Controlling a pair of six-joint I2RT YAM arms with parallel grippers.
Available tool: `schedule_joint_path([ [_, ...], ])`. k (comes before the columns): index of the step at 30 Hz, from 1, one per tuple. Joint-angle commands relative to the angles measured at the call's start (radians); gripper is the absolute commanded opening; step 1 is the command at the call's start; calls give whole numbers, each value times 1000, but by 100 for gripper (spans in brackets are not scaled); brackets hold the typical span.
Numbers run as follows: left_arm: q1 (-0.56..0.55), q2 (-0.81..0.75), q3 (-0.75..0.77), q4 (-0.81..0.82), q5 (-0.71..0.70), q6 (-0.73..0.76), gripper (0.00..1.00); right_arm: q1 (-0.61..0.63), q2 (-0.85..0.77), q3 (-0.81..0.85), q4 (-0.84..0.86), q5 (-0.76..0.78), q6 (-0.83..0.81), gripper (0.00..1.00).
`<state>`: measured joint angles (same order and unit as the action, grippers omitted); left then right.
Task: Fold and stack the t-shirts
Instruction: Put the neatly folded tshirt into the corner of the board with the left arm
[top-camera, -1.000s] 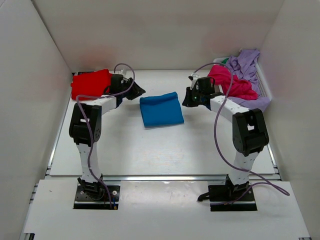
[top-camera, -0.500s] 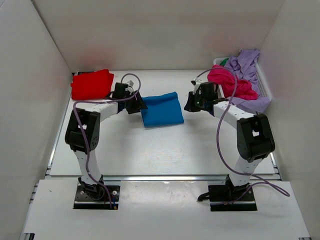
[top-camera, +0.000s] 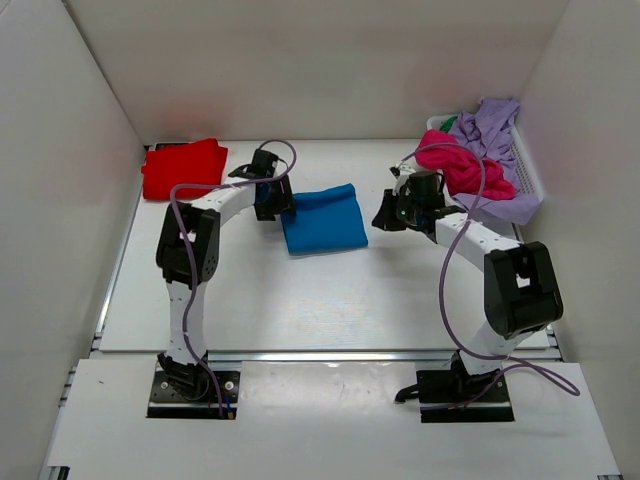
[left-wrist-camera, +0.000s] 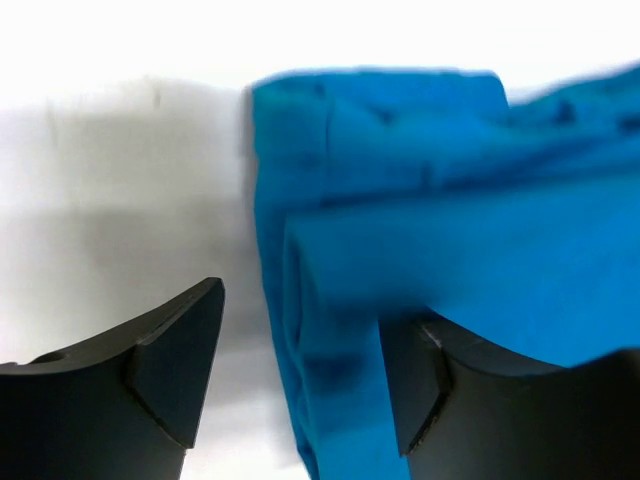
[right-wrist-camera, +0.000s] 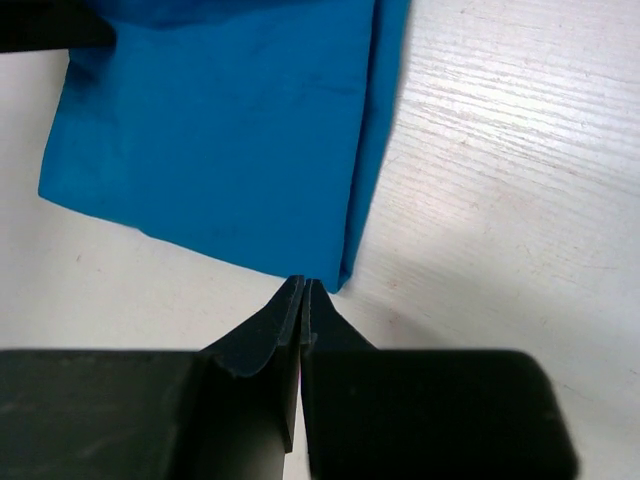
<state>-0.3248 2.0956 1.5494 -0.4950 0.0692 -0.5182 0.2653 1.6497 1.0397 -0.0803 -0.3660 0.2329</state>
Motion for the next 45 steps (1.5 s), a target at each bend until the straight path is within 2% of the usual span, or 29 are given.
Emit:
schedule_joint_path([
  [1,-23,64,127,-129,-51,29,72,-20,-53,-13,51,-8,5,0],
  [5,-53,110,201,-207,-81,44,72,-37,-60,-13,57,-16,6,0],
  [10,-48,107,138,-192,-42,55,72,-47,-65,-21,63,-30,9,0],
  [13,-45,127,112,-182,4,61,68,-54,-64,-29,65,-40,17,0],
  [15,-62,136,120,-174,8,49,53,-51,-77,-35,68,-42,22,0],
  [17,-65,165,132,-174,12,47,21,-54,-80,-40,70,-45,25,0],
  [18,-68,173,150,-183,18,49,15,-52,-76,-38,74,-45,22,0],
  [19,-65,190,175,-186,36,49,3,-52,-93,-43,65,-47,22,0],
  [20,-63,211,196,-192,35,58,0,-51,-94,-43,65,-45,17,0],
  [22,-54,227,247,-215,49,75,0,-52,-108,-46,47,-48,16,0],
  [29,-28,150,371,-330,-61,185,0,-86,-172,-66,20,-66,14,0],
  [35,-40,184,582,-510,-319,322,0,-81,-217,-58,-29,-71,11,0],
  [42,33,158,653,-501,-361,339,0,-64,-266,-53,-88,-68,3,1],
  [45,76,219,815,-565,-364,360,0,-77,-280,-35,-99,-67,-3,0],
])
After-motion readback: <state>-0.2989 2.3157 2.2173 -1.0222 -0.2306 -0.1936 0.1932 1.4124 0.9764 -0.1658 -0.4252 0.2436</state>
